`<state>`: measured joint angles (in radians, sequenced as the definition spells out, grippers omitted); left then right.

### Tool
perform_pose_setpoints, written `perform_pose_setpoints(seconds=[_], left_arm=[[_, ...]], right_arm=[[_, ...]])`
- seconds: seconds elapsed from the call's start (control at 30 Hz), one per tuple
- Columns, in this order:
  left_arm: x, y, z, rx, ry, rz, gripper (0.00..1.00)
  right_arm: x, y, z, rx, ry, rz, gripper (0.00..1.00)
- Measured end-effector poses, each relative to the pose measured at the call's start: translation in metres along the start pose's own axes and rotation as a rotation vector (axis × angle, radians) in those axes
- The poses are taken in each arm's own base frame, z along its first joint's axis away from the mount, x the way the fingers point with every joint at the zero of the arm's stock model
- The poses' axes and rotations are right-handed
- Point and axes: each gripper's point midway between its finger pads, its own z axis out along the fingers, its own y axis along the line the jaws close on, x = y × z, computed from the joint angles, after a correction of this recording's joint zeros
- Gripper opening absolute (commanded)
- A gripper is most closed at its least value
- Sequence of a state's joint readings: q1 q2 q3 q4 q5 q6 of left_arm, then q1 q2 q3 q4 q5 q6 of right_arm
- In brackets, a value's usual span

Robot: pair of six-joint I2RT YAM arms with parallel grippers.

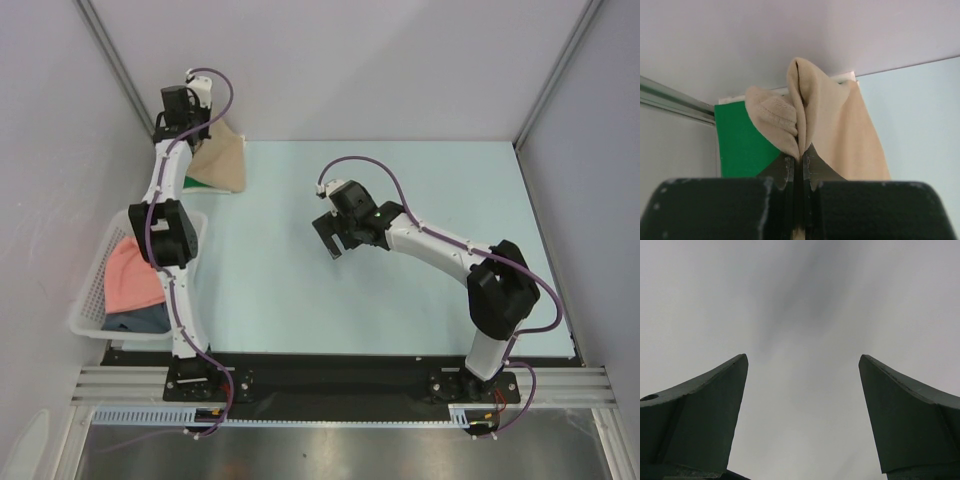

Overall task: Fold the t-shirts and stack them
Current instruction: Neatly place the folded tshirt to the corner

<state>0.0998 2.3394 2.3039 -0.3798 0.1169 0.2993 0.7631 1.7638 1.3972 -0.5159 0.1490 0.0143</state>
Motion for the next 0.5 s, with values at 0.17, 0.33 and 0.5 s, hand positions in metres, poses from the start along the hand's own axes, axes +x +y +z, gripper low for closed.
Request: perform_pose_setpoints(seconds=[0.17,0.33,0.5], left_arm=[[0.01,0.004,0.007,-0.037,0.016,0.018,0.0],[0.002,0.016,0.009,-0.078,-0.02,0.019,0.0],[0.012,0.023,0.02,-0.098,-0.022,0.015,0.0]], right_arm=[[0.0,0.0,0.0,0.0,0.0,0.001,0.98],[0.005,0.002,0.007,0.0,0.019,-0.004,0.98],[0.01,0.004,0.017,0.0,0.047,-0.01,0.98]])
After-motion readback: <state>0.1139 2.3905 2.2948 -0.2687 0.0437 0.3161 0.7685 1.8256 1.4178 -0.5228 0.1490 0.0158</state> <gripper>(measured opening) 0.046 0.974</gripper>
